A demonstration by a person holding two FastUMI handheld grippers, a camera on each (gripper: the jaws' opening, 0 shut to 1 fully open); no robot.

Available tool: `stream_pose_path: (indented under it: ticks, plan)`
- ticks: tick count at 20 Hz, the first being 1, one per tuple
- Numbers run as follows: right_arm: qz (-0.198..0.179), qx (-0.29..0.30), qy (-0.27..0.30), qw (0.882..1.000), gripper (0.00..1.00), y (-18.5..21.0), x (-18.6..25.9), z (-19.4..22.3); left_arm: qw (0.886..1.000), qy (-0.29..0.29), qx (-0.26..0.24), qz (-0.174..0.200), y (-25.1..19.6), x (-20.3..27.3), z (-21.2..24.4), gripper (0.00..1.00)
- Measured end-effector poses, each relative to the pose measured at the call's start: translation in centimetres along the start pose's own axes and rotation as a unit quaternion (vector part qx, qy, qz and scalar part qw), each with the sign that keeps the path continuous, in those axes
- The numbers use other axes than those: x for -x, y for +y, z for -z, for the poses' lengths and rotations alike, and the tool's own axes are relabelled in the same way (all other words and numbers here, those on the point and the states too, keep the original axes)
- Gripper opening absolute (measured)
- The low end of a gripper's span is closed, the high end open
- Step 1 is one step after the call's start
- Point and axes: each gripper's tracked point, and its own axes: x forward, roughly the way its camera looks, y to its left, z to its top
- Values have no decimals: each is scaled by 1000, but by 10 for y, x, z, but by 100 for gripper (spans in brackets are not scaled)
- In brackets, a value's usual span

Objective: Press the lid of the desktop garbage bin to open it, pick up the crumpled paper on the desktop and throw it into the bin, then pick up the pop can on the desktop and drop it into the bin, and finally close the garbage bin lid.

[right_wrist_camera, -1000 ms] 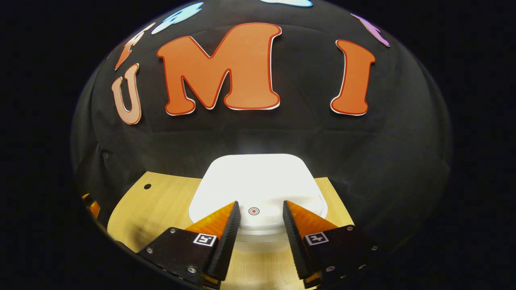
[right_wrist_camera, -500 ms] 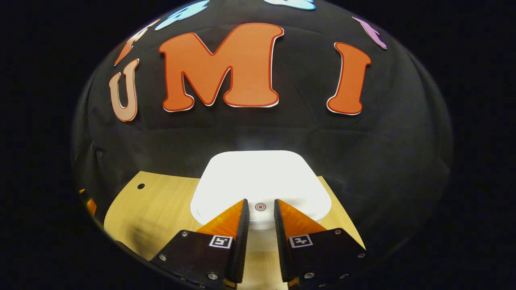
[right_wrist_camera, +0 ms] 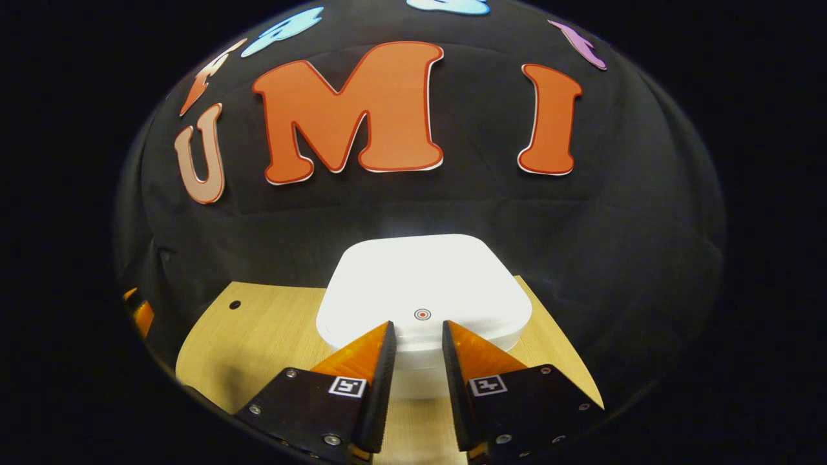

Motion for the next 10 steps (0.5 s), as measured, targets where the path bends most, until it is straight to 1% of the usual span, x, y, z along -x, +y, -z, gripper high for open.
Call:
stream_pose_path:
  ticks: [1, 3, 4, 5, 6, 7, 9, 10]
  plan:
    - [1, 9, 0, 1000, 45, 2, 1, 3, 1000, -6, 3, 3, -1, -2, -6, 99]
    - [3, 29, 0, 1000, 51, 6, 8, 8, 1000, -17, 12, 10, -2, -5, -20, 99]
    - [2, 36, -5, 999, 58, 9, 11, 8, 1000, -21, 14, 14, -3, -5, -26, 99]
    - [0, 42, -9, 999, 61, 12, 16, 7, 999, -29, 14, 17, -4, -3, -34, 99]
    - [-3, 49, -14, 999, 60, 15, 20, 6, 999, -36, 14, 20, -5, -5, -43, 100]
    - [-5, 54, -19, 998, 68, 18, 23, 5, 999, -43, 13, 23, -6, -6, -51, 100]
    - [-6, 60, -28, 998, 72, 21, 30, 2, 998, -59, 12, 27, -8, -3, -68, 99]
    - [-7, 59, -32, 998, 76, 24, 34, 0, 997, -67, 13, 29, -9, -2, -77, 99]
